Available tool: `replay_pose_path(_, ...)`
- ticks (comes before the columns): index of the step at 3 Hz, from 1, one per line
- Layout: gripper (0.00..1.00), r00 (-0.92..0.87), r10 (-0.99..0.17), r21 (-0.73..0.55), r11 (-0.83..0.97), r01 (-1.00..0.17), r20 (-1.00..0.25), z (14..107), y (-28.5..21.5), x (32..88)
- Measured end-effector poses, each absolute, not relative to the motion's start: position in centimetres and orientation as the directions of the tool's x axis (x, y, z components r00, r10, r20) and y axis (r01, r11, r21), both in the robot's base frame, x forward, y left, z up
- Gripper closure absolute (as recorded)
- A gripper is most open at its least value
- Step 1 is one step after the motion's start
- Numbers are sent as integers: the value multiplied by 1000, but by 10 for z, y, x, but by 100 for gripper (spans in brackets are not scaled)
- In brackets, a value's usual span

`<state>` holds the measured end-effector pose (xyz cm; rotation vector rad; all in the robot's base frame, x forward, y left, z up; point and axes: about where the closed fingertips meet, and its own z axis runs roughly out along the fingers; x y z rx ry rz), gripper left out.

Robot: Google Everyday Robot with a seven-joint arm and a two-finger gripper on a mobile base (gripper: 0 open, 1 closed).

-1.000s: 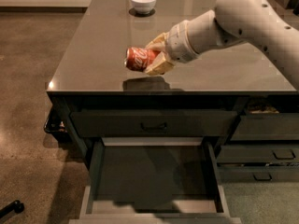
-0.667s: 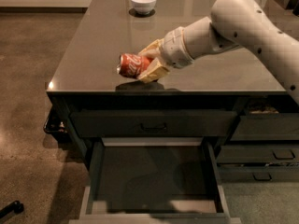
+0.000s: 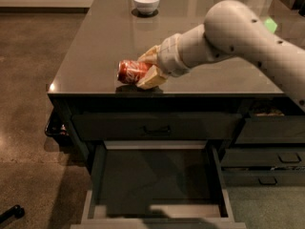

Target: Pick coke can from middle drawer and place on counter

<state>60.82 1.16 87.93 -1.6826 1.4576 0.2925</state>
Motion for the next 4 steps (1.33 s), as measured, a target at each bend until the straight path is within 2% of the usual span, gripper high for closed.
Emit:
replay_pose_path(1,100,275,-739,-521,119,-845,-615,876,19,624)
replay_pose_path(3,100,233,-761,-539,176,-824,-605,868,26,650)
replay_pose_path(4,87,231,-760,-537,179,-824,-607,868,27,653)
